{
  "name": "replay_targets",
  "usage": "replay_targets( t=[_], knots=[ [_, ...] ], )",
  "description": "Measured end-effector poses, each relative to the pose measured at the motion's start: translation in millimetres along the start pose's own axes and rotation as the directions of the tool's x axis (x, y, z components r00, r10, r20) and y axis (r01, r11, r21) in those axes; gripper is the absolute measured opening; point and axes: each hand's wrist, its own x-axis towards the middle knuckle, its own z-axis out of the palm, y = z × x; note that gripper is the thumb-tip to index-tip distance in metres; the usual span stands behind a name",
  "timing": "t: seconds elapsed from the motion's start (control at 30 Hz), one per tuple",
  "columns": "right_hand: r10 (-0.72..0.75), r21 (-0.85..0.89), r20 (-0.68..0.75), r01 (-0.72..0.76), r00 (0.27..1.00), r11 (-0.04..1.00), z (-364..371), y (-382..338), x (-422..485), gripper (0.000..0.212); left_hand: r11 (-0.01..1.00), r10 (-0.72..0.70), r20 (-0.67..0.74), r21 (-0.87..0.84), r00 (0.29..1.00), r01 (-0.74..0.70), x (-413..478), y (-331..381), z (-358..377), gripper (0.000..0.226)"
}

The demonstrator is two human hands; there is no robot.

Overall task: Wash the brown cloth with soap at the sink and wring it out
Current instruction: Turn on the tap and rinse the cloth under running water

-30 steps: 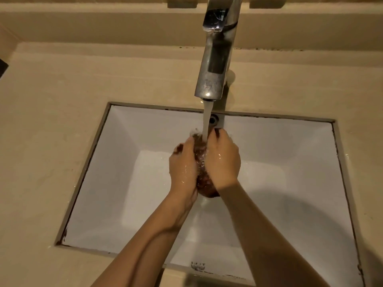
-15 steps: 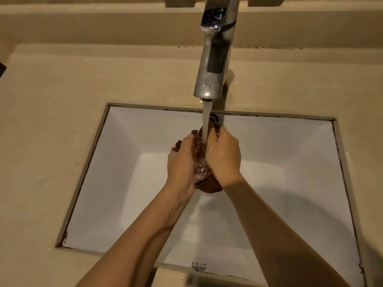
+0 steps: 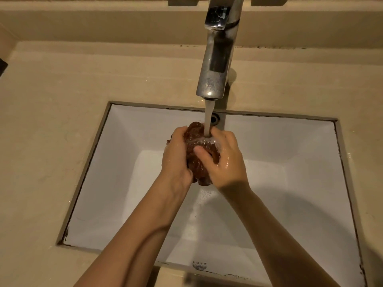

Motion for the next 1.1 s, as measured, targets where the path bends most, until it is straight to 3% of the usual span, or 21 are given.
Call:
replay_targets(
  t=[0.1,0.23,0.33,0.5,0.7,0.8,0.97,1.03,1.1],
  knots=[
    [0.095,-0.078,-0.073,-0.100,0.993,0.992,1,-6,9,0.039,0.996,0.091,-0.088,0.018,0.992,-0.089,2,-12,2,0.031],
    [0.225,-0.124,-0.059,-0.231,0.973,0.965,1,-9,19,0.034,0.964,0.257,-0.183,0.112,0.949,-0.240,9,-22,4,0.020],
    [0.356,-0.040,-0.071,-0.359,0.932,0.932,3,-10,23,0.040,0.923,0.354,-0.171,0.222,0.920,-0.314,13,-22,5,0.024],
    [0.427,-0.029,-0.035,-0.428,0.904,0.903,3,-9,28,0.046,0.819,0.493,-0.079,0.380,0.866,-0.431,16,-18,-3,0.026],
    [0.562,0.044,0.037,-0.563,0.826,0.825,-5,-6,43,0.048,0.713,0.577,0.063,0.446,0.814,-0.540,14,-14,-1,0.033],
    [0.558,0.069,0.072,-0.562,0.827,0.824,-14,-12,45,0.053,0.664,0.610,0.107,0.473,0.785,-0.580,7,-17,-4,0.026],
    [0.545,0.147,0.136,-0.561,0.827,0.815,-14,-13,45,0.052,0.737,0.556,0.086,0.410,0.827,-0.538,7,-13,-10,0.009],
    [0.562,0.211,0.200,-0.596,0.802,0.775,-11,-8,46,0.059,0.803,0.473,0.159,0.327,0.867,-0.498,10,-11,-12,0.013],
    [0.620,0.271,0.238,-0.664,0.748,0.697,-8,-7,45,0.068,0.775,0.498,0.169,0.354,0.851,-0.524,9,-13,-10,0.016]
  ],
)
